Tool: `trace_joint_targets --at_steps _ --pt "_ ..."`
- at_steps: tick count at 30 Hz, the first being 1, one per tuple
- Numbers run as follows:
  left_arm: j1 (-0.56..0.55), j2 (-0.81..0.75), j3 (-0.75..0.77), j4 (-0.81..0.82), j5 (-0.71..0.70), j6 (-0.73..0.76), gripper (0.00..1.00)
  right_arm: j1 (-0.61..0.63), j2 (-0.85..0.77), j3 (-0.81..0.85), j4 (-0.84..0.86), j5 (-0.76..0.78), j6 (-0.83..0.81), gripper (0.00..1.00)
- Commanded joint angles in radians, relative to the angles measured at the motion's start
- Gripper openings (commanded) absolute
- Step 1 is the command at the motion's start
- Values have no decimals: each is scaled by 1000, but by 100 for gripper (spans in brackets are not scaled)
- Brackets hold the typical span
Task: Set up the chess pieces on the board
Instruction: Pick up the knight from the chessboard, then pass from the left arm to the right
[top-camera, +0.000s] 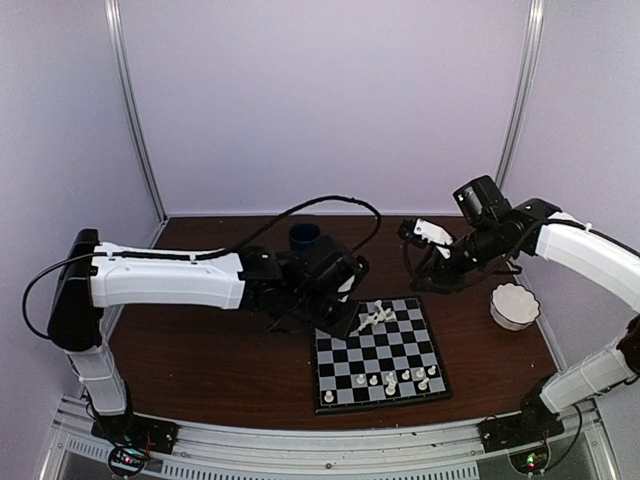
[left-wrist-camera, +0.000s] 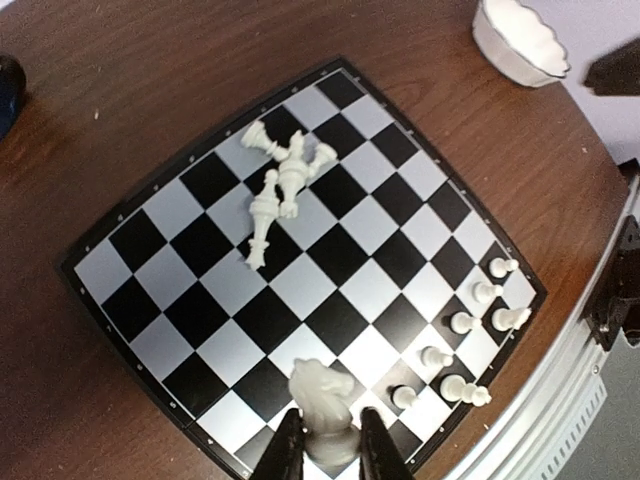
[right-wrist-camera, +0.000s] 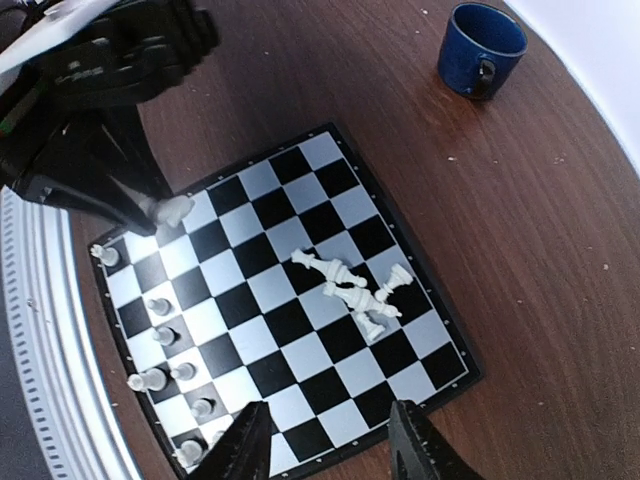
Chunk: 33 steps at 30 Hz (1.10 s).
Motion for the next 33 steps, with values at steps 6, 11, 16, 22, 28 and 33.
trace_joint_targets --at_steps 6,11,16,22,28,33 --pt "-81 -134 -158 357 -124 254 17 -12 244 229 -274 -386 102 46" --pt "-101 -135 -155 362 -158 290 16 -12 311 271 -317 -546 159 48" --pt "-119 -138 -154 373 -186 321 16 -11 331 245 -313 -625 190 50" --pt "-124 -137 -145 383 -185 342 16 -12 354 228 -297 -674 206 50" --pt "-134 -138 -136 399 -180 357 16 -12 385 231 -291 -697 208 47" --pt "-136 -138 -129 400 -179 362 16 -12 399 232 -285 -709 212 43"
